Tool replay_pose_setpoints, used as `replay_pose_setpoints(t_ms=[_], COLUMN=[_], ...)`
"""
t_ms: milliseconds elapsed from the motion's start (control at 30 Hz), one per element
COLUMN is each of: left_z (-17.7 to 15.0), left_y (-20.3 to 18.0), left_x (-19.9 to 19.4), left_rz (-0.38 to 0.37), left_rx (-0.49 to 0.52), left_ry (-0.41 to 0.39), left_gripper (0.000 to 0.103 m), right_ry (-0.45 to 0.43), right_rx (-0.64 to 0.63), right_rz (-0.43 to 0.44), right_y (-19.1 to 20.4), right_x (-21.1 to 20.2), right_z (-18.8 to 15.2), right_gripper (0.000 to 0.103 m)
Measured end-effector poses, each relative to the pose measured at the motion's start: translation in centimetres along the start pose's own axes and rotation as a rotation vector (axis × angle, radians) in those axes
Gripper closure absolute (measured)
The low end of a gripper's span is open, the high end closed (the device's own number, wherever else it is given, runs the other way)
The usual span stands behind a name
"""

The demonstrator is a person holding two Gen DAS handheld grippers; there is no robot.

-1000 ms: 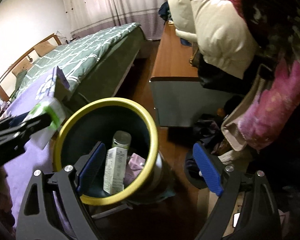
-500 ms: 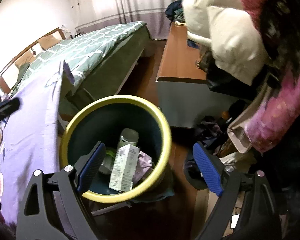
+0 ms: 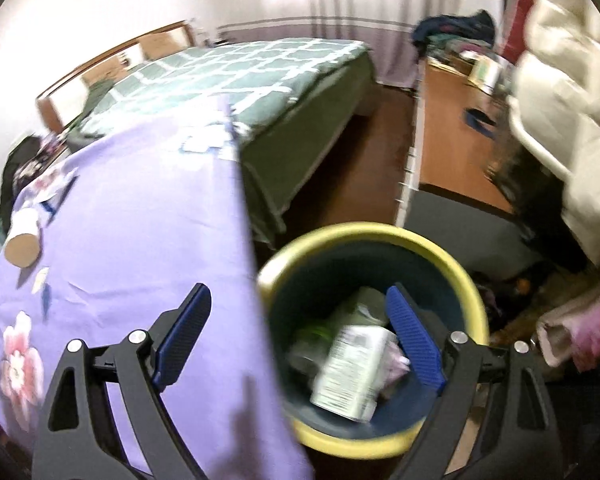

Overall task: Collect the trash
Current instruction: 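Move the right gripper to the white-and-blue packet and grasp it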

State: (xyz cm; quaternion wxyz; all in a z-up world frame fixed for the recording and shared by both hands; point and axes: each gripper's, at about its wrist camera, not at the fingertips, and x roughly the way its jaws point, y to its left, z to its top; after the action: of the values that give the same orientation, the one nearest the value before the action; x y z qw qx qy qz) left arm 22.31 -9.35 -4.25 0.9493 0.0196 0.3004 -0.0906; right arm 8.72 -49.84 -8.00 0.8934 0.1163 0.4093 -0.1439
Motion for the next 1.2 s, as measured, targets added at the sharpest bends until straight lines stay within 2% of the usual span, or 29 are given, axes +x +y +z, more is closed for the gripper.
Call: replay_pose_setpoints(t_ms=[200, 367, 500, 700, 900, 1067, 1200], left_z=[-1.5, -3.0, -3.7, -3.9, -4.4, -4.5, -4.6], left_y=[8.4, 12.7, 13.8, 13.5, 13.6, 13.6, 13.5], left_x=[2.7, 4.5, 5.1, 4.5, 4.7, 4.8, 4.9], left_rz=[0.116, 0.150, 0.182, 0.243, 0.262, 0.261, 0.256], left_rx=[-0.106, -0.190, -0.209, -0.213, -0.232, -0.242, -0.245], left_ry=[0.021, 0.052, 0.057, 0.028, 0.046, 0.052, 0.059], left_gripper=[0.008, 0.008, 0.008, 0.008, 0.008, 0.008, 0.008], right_ry=[0.010, 0.038, 0.089, 0.181, 0.266, 0.319, 0.351], right_rx=[-0.106, -0.192, -0.260, -0.312, -0.325, -0.323, -0.339], right_rz=[0.114, 0.215, 0.290, 0.341, 0.340, 0.319, 0.297], right_y=[8.5, 16.5, 23.7, 31.5, 36.6, 38.8, 40.4], right_x=[2.3, 4.5, 7.1, 11.1, 14.8, 17.5, 18.9], right_z=[4.8, 8.5, 10.7, 12.9, 14.0, 14.2, 14.0], right_gripper=[0.018, 0.018, 0.019, 0.031, 0.041, 0.042, 0.052])
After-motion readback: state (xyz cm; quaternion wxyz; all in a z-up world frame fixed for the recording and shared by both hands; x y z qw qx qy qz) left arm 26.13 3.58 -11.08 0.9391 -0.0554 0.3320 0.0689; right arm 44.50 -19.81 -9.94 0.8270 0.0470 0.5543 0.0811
